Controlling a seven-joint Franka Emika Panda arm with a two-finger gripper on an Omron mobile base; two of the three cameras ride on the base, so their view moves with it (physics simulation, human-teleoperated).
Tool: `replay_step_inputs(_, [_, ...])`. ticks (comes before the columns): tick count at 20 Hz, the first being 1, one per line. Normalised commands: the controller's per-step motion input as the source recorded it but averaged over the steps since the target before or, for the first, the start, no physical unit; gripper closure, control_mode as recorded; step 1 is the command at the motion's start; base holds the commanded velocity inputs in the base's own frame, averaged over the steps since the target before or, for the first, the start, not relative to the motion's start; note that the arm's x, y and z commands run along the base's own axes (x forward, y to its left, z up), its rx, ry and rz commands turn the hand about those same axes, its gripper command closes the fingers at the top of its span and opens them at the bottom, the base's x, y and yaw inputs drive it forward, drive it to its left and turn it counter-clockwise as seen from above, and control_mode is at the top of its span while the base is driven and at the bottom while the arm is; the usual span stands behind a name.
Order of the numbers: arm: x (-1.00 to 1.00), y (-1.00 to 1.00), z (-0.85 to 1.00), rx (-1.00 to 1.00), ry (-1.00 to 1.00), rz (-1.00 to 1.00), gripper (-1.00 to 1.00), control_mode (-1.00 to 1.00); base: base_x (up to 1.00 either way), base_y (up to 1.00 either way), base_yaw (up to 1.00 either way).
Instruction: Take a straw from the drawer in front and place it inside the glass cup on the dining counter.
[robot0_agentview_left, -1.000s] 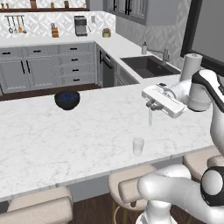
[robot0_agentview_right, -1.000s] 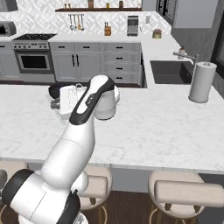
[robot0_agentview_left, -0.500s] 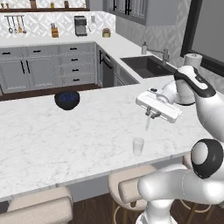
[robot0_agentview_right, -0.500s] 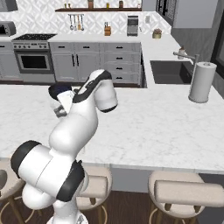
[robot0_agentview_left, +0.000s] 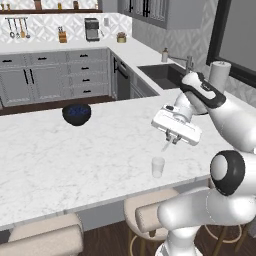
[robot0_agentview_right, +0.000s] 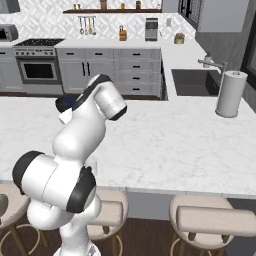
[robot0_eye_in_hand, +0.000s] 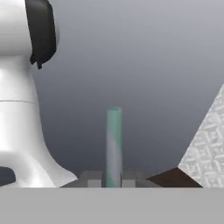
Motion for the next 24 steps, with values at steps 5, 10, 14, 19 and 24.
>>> replay_step_inputs(5, [-0.4, -0.04, -0.01, 0.0, -0.04, 0.09, 1.0, -1.0, 0.0, 0.0, 0.0])
replay_step_inputs(10, [-0.3, -0.14, 0.0, 0.05, 0.02, 0.0, 1.0, -1.0, 0.0, 0.0, 0.0])
replay_step_inputs(14, [-0.13, -0.15, -0.07, 0.05, 0.04, -0.02, 1.0, -1.0, 0.0, 0.0, 0.0])
replay_step_inputs(19, [-0.01, -0.22, -0.14, 0.02, 0.09, -0.02, 1.0, -1.0, 0.0, 0.0, 0.0])
replay_step_inputs(24, [0.0, -0.2, -0.23, 0.0, 0.14, 0.0, 1.0, -1.0, 0.0, 0.0, 0.0])
